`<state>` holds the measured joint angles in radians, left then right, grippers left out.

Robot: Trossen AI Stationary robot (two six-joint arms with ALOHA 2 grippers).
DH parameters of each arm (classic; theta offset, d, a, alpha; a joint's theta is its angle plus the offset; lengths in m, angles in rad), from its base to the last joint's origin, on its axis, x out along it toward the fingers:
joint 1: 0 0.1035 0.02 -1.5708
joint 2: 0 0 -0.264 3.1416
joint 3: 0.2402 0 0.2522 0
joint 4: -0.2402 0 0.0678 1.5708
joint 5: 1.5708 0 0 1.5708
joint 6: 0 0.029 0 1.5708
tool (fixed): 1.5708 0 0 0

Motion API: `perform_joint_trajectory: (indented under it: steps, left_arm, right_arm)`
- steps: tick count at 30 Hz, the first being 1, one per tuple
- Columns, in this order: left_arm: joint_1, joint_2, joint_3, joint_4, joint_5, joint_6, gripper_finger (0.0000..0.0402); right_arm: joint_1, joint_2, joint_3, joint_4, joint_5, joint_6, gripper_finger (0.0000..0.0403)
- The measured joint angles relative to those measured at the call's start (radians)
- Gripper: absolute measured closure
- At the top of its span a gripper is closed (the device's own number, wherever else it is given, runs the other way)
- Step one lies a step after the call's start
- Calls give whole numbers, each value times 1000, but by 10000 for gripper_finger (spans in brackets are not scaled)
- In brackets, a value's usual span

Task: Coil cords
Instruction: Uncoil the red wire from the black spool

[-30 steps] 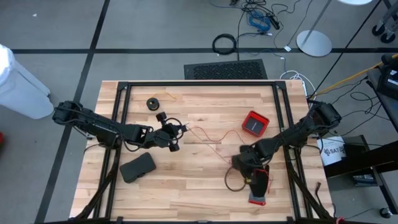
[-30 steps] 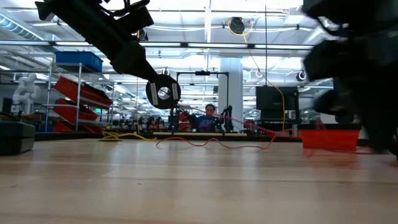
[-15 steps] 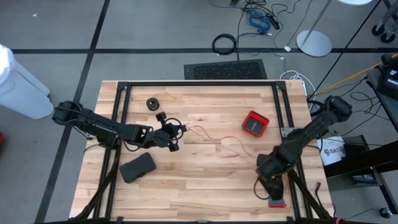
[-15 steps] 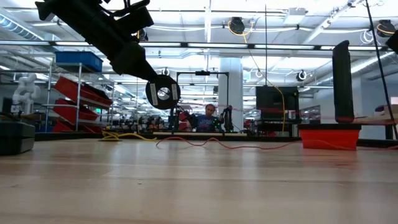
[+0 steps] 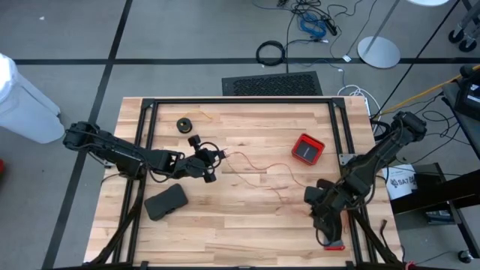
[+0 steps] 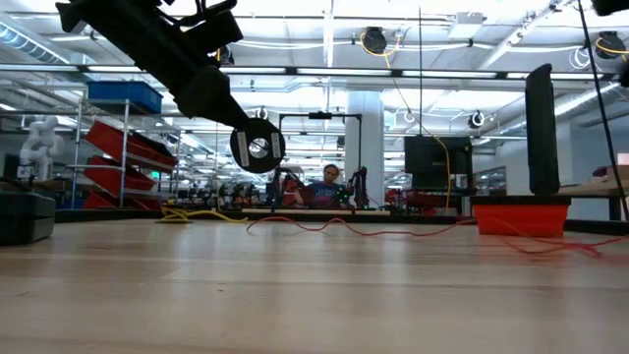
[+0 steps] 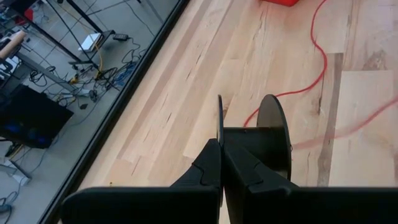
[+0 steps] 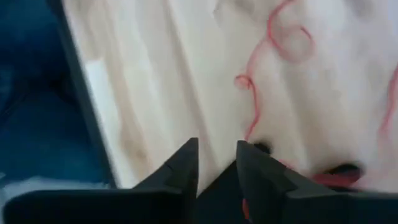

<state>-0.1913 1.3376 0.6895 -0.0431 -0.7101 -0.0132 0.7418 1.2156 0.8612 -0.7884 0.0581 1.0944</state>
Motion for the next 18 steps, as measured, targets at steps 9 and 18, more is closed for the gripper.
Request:
perform_joint_trajectory:
  steps: [9, 18]
  left_arm:
    - [0, 0, 0, 0, 0, -1, 401]
    - [0, 0, 0, 0, 0, -6, 401]
  right_arm:
    - [-2, 4, -3, 9, 190, -75, 256]
    - [-69, 77, -87, 52, 411, -150, 260]
